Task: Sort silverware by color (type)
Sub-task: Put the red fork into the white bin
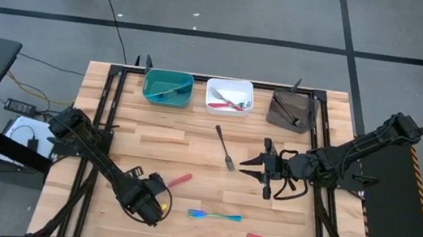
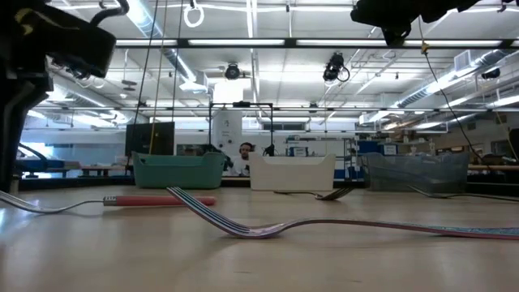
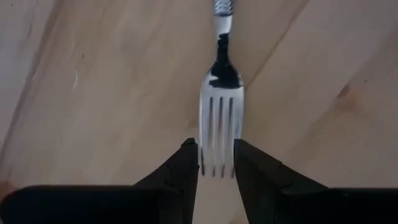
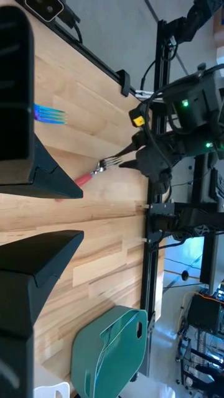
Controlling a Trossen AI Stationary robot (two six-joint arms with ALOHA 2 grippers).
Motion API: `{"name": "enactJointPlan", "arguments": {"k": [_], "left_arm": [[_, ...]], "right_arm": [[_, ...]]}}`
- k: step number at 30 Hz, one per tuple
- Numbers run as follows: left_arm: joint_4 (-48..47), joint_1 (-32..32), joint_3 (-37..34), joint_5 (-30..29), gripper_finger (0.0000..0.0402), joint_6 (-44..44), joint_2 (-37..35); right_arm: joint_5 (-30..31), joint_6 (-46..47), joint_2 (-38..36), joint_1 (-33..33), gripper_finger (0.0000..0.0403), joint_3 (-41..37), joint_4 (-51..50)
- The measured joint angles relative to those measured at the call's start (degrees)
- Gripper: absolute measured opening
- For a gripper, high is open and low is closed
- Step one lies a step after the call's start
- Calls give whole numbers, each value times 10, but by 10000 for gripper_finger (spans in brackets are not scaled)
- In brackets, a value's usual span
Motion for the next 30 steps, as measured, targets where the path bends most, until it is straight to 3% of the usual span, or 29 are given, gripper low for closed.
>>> {"name": "enactJointPlan", "arguments": {"k": [9,21,30], "left_arm": [[-62,-14,22,0,109,-73,-23],[-283,-50,21,-2,109,-172,-141],[-358,-46,21,-120,109,-206,-313]], "right_arm": [[0,2,0,0,101,0,0],[-21,2,0,0,101,0,0],[-22,2,0,0,101,0,0]]}}
